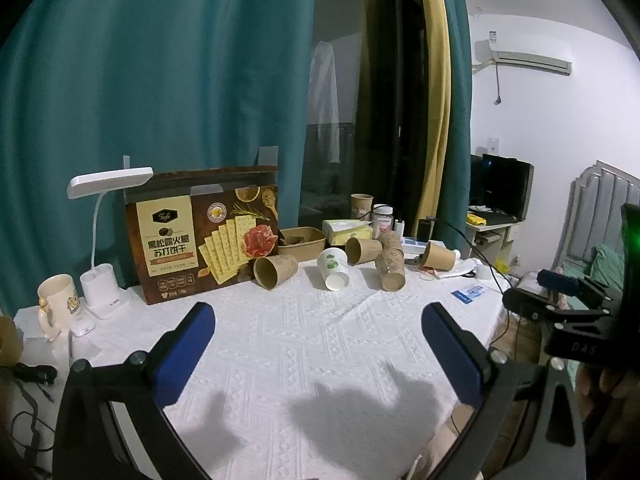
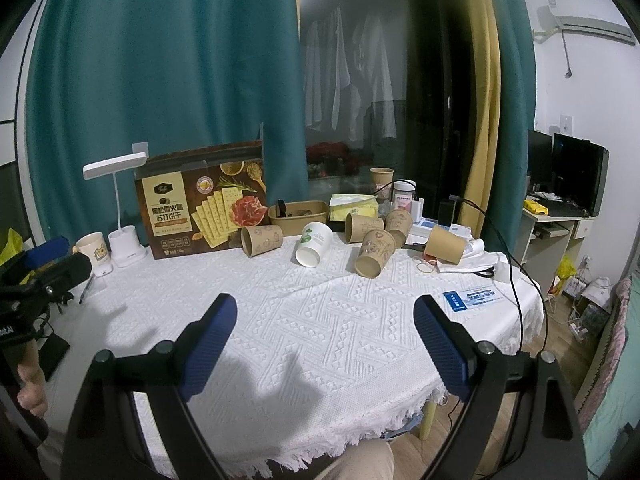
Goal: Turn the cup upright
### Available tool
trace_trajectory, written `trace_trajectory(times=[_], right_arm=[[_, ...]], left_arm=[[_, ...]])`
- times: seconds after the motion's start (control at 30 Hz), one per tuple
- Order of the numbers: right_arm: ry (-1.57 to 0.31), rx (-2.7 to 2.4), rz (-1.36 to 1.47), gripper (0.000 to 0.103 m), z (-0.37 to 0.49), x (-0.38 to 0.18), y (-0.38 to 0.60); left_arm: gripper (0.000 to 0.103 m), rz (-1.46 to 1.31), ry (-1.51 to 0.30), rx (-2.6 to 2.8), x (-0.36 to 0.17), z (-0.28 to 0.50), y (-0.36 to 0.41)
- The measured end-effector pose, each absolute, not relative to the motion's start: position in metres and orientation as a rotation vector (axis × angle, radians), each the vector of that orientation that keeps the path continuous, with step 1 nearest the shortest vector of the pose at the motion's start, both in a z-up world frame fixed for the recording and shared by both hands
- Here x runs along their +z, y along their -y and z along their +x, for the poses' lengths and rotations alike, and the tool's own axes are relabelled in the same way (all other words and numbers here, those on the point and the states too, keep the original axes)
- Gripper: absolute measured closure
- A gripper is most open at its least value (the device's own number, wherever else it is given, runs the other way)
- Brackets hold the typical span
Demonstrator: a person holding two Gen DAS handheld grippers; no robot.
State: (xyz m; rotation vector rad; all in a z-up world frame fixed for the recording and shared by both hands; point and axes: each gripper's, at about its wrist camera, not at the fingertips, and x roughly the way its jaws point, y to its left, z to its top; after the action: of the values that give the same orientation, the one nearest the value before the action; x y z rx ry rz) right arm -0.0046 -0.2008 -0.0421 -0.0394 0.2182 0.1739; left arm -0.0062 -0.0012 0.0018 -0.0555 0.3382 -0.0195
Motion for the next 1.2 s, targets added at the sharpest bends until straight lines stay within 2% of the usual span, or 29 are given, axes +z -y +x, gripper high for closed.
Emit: trace_trajectory(times=[1.2], right_arm=[[-0.227,0.178,-0.037,0.014,0.0015,-0.0496,0.1951]], left_arm=[[0.0,-0.051,-0.349,-0.018,0.0025,0.0008,0.001]])
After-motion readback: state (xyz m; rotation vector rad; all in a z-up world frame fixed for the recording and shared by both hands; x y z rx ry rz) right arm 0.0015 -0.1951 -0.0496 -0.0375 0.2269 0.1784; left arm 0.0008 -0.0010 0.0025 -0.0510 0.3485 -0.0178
